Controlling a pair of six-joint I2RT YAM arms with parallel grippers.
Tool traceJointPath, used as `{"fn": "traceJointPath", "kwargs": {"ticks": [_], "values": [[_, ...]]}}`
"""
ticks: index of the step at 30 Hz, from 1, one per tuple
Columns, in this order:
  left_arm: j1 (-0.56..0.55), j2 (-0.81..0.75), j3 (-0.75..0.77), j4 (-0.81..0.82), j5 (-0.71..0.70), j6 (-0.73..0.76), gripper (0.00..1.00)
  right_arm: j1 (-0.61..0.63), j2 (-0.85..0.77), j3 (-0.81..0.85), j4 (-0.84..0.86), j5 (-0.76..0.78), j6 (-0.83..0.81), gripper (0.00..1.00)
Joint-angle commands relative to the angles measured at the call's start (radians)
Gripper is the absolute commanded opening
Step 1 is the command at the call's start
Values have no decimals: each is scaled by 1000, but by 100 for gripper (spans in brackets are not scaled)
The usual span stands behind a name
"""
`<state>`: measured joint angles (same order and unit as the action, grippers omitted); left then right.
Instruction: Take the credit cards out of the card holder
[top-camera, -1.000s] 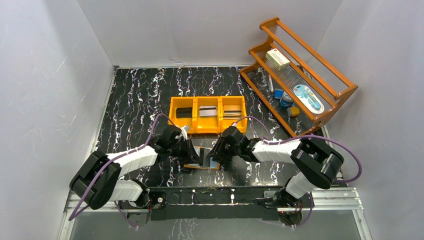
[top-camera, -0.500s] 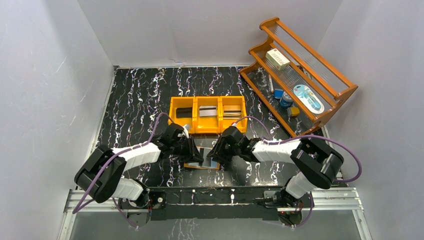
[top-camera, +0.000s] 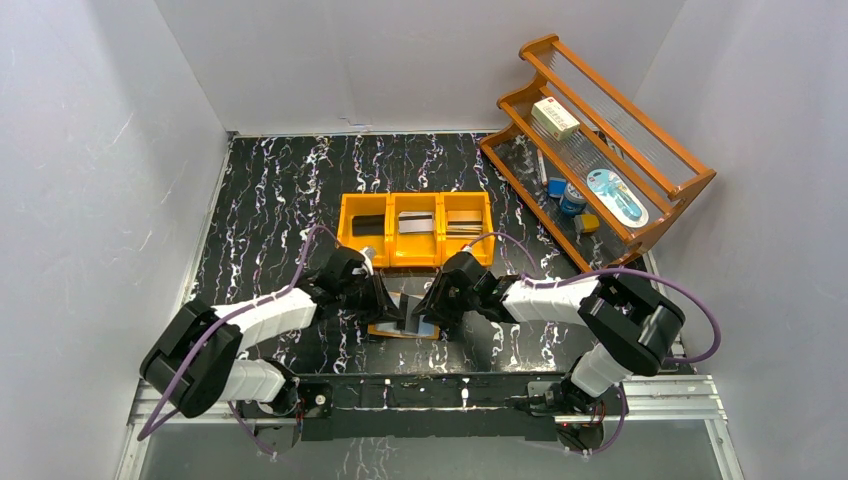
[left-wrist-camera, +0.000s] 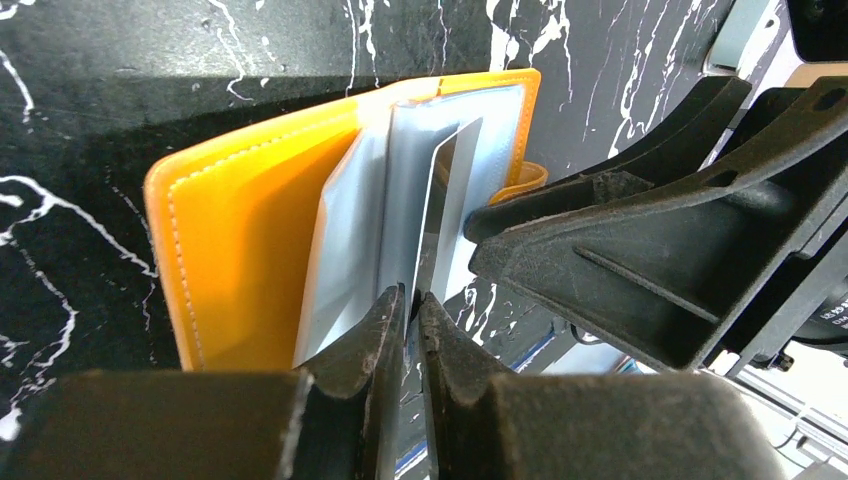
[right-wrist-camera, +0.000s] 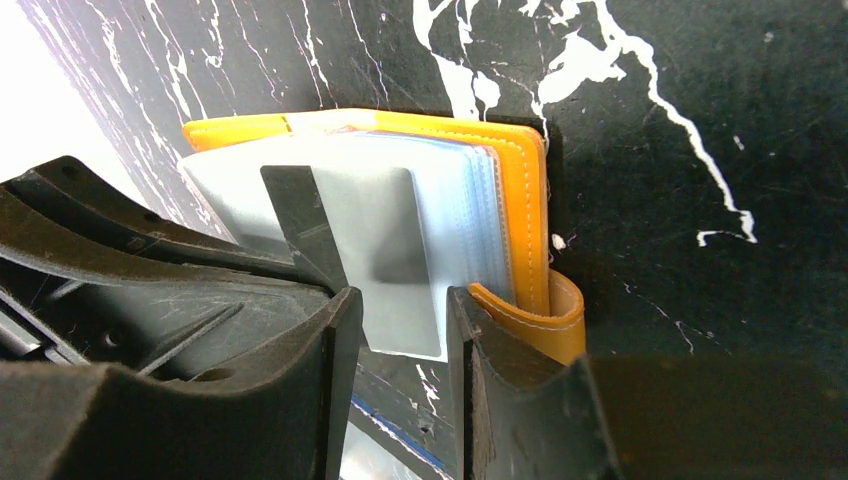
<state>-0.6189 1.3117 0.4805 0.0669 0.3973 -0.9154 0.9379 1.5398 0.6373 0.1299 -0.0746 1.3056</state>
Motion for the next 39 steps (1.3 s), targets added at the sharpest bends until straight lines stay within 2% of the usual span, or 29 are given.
{"fn": "traceJointPath", "kwargs": {"ticks": [1, 6, 14, 21, 26, 29, 33, 39], "values": [[4, -56, -15, -61, -29, 15, 9, 2, 37, -8, -135, 50, -31, 46], [4, -65, -9, -77, -29, 34, 6, 2, 24, 7, -143, 53, -59, 44], [3, -55, 10, -89, -18, 47, 5, 2, -29, 160, -184, 31, -204, 46], [4, -56, 12, -83, -12, 43, 4, 2, 79, 167, -90, -58, -192, 44], [3, -63, 15, -82, -7, 43, 5, 2, 130, 150, -160, -23, -167, 42], [4, -64, 18, -57, 10, 44, 10, 2, 119, 113, -192, 10, -149, 41], [4, -35, -1, 57, 69, 41, 18, 2, 107, 45, -133, -8, -110, 39], [4, 50, 15, 115, 117, 33, 18, 2, 130, 33, -121, -25, -99, 37]]}}
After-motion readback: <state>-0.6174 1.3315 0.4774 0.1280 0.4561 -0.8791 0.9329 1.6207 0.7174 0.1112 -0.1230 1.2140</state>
